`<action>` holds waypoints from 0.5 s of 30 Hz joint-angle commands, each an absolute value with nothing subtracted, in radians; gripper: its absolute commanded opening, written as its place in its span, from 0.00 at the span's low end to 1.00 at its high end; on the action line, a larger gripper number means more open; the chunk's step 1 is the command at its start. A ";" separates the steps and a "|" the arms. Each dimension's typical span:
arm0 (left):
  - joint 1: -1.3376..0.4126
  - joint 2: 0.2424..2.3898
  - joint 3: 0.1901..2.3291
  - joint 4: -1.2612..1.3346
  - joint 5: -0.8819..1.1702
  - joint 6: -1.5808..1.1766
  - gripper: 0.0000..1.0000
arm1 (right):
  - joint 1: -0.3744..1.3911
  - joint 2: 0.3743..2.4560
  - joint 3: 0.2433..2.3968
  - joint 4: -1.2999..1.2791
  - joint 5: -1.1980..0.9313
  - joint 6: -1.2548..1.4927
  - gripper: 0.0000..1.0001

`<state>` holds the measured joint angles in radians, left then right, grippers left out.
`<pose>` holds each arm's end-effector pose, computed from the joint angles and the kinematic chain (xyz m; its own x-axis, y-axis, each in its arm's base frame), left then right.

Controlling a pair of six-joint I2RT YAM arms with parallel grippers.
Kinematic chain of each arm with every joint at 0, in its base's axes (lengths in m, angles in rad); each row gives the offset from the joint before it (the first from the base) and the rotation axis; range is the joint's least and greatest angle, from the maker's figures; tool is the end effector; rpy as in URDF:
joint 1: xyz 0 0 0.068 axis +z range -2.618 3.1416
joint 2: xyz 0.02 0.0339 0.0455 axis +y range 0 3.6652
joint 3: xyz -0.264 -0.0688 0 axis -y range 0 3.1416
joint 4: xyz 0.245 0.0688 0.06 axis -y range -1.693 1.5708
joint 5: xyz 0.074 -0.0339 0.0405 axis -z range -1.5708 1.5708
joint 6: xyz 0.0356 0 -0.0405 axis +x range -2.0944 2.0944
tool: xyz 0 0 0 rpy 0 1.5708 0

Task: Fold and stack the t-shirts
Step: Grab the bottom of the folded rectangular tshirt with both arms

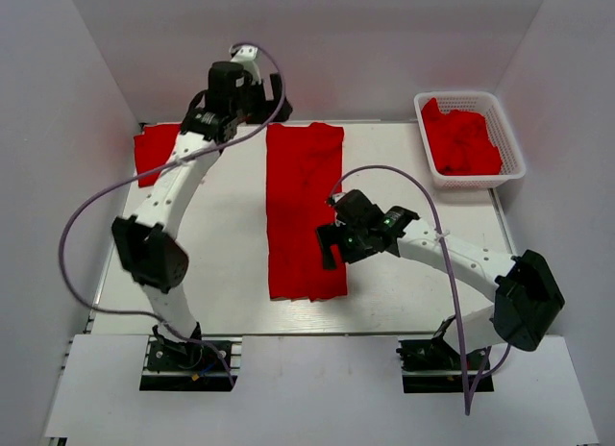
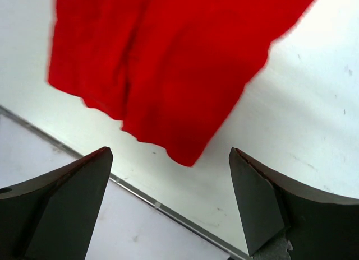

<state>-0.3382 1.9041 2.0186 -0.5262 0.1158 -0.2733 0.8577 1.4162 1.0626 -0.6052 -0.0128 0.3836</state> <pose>0.4167 -0.1509 0.4068 -0.4794 -0.1156 -0.8699 0.3116 0.9043 -0.2919 0.1913 0.2219 0.2561 -0.7814 -0.3313 -0.5288 -0.5054 0.8331 0.2247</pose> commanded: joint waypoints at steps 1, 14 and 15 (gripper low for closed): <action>-0.350 1.785 1.748 -0.807 0.006 -0.276 1.00 | 0.861 1.375 1.003 -0.632 0.075 0.471 0.90; -0.498 1.171 0.741 -0.827 0.259 -0.465 1.00 | 0.862 1.362 0.848 -0.480 0.071 0.526 0.90; -0.511 1.154 0.726 -0.827 0.259 -0.465 1.00 | 0.864 1.367 0.841 -0.480 0.051 0.520 0.90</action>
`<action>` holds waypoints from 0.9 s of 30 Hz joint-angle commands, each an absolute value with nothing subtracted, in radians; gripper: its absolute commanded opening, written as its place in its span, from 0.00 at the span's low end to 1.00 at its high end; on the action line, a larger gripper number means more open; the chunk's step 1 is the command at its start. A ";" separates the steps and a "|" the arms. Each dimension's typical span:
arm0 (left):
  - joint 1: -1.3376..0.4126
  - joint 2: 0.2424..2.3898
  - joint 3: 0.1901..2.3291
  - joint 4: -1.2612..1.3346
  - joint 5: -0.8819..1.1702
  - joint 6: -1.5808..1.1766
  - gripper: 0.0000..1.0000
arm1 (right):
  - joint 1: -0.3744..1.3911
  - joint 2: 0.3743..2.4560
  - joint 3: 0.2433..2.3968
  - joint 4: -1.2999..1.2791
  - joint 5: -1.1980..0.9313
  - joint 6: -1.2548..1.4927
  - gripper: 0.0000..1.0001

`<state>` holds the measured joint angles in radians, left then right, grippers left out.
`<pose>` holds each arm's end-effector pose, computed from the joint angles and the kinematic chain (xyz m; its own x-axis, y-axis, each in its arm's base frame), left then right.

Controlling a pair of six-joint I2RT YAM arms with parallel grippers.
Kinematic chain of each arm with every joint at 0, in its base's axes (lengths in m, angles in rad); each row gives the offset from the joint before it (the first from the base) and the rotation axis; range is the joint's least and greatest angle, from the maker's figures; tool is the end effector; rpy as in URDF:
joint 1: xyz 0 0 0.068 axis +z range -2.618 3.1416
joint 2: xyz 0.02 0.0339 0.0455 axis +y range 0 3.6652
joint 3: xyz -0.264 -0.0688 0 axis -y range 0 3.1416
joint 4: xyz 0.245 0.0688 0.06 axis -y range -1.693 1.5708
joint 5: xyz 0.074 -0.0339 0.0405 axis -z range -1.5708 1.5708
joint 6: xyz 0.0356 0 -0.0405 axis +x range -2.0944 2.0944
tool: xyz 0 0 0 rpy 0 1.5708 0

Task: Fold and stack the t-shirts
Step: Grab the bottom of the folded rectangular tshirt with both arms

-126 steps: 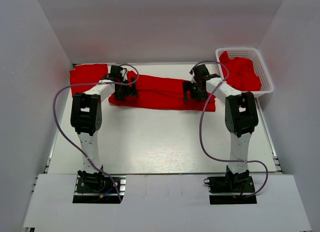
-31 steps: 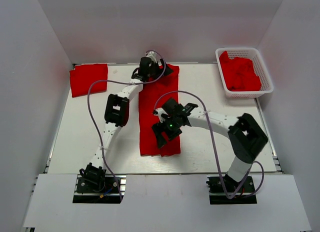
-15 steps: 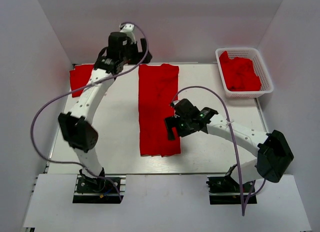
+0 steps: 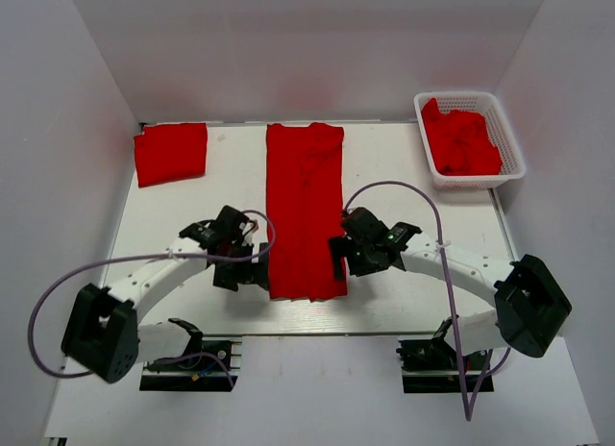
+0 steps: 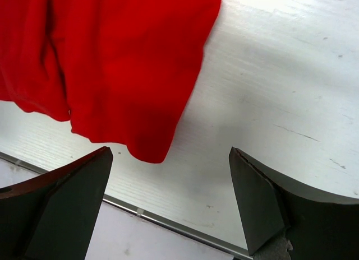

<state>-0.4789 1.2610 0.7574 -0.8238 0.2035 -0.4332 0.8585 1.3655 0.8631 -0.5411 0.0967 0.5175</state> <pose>0.1824 -0.1028 0.1936 -0.9894 0.0505 -0.1364 0.0873 0.9563 -0.2792 0.1757 0.1982 0.2120 -0.8478 -0.2284 -0.4786 -0.3477 0.9209 0.1764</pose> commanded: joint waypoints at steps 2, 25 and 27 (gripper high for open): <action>-0.544 1.144 0.703 -0.810 0.249 -0.477 0.98 | 0.867 1.371 0.836 -0.483 0.040 0.529 0.90; -0.723 1.411 0.790 -0.652 0.072 -0.526 0.98 | 0.891 1.514 0.874 -0.525 -0.015 0.531 0.90; -0.723 1.420 0.799 -0.663 0.057 -0.535 1.00 | 0.891 1.513 0.879 -0.523 -0.008 0.529 0.90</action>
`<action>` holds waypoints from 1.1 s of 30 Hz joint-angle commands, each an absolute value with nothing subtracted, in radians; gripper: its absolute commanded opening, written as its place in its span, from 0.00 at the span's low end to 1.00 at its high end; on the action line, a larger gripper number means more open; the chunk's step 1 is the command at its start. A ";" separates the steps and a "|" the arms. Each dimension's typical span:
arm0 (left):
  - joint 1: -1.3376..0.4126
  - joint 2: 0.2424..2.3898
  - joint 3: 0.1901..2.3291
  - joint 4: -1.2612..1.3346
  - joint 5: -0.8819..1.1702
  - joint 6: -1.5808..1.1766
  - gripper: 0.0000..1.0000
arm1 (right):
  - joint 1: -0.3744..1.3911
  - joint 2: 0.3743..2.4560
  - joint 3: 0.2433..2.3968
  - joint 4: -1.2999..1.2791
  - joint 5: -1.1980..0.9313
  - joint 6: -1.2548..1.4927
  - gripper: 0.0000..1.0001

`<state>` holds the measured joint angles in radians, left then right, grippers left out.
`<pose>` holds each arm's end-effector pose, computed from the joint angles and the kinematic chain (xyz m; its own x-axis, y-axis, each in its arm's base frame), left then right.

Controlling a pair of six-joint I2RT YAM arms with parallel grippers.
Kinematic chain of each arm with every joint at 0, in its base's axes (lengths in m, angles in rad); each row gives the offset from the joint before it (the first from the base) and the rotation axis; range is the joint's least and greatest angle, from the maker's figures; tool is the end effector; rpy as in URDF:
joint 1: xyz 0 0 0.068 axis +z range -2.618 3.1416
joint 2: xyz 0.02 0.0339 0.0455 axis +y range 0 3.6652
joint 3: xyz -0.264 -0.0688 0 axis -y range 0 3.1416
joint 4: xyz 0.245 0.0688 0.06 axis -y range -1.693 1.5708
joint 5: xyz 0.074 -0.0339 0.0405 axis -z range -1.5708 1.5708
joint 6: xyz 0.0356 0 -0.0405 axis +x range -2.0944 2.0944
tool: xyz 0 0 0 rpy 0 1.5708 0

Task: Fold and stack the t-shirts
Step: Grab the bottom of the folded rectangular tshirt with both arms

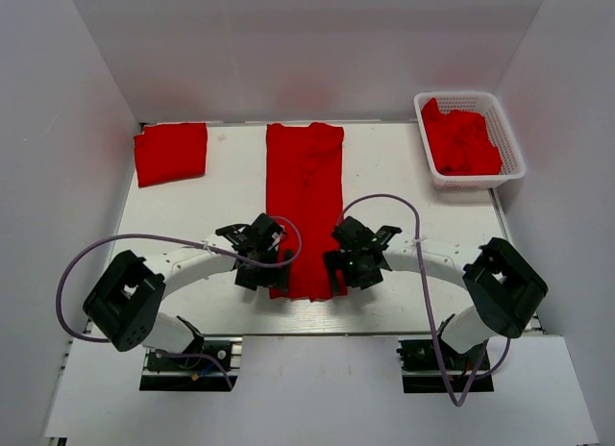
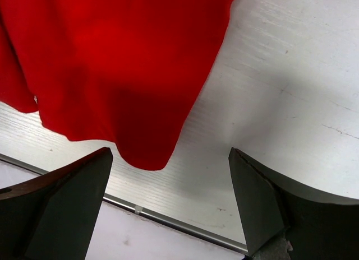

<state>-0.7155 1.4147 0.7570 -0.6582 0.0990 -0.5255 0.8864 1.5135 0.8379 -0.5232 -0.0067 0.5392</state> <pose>0.1767 -0.1582 0.1661 -0.9687 0.1806 -0.1701 0.2146 0.9540 -0.2092 0.1727 0.2120 0.1686 -0.9040 -0.2958 -0.3087 -0.3638 0.9115 0.1920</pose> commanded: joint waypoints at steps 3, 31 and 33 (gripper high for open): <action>-0.723 1.440 0.799 -0.663 0.057 -0.535 1.00 | 0.891 1.508 0.881 -0.520 -0.005 0.529 0.90; -0.732 1.463 0.779 -0.614 0.074 -0.515 0.52 | 0.893 1.601 0.928 -0.520 -0.032 0.495 0.68; -0.732 1.485 0.769 -0.592 0.098 -0.505 0.46 | 0.891 1.608 0.922 -0.520 -0.043 0.495 0.58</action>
